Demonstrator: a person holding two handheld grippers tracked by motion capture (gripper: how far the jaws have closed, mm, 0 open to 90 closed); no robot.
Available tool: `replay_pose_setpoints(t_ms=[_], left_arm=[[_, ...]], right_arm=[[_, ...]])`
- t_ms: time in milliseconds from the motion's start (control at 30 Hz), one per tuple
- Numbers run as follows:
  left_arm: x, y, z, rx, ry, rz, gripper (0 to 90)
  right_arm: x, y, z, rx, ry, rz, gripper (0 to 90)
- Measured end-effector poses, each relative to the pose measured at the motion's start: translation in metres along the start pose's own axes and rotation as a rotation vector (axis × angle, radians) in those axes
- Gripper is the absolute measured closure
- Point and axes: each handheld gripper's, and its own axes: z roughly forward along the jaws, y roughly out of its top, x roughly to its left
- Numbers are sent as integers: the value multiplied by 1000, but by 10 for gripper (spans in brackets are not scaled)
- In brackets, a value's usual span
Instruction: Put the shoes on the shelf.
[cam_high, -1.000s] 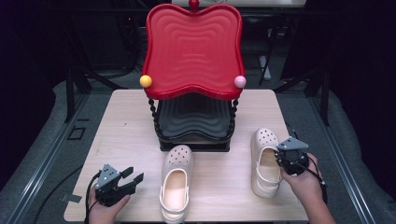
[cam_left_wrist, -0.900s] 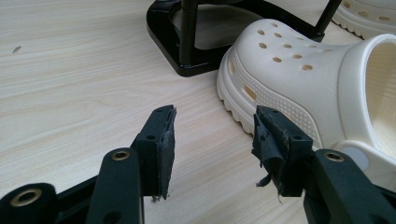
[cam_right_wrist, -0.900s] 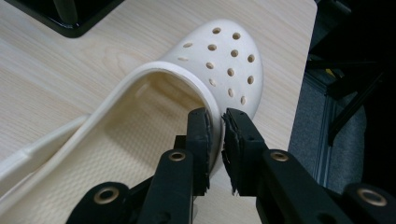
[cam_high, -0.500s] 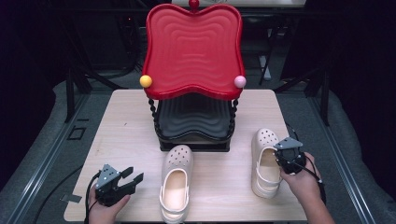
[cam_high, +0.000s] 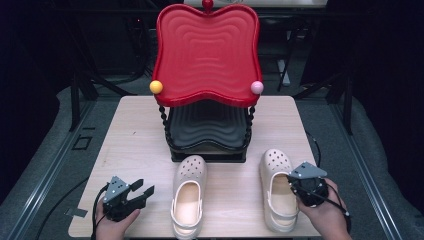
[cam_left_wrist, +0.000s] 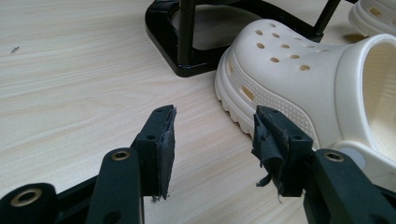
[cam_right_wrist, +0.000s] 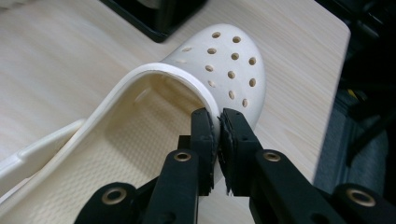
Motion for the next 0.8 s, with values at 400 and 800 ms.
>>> replay_pose_setpoints(t_ms=[400, 800], left_arm=[[-3, 0, 0, 1, -8, 9, 491], [-10, 0, 3, 2, -30, 26, 491]], right_arm=[[67, 25, 5, -60, 165, -58, 836], [97, 51, 32, -52, 199, -55, 835]])
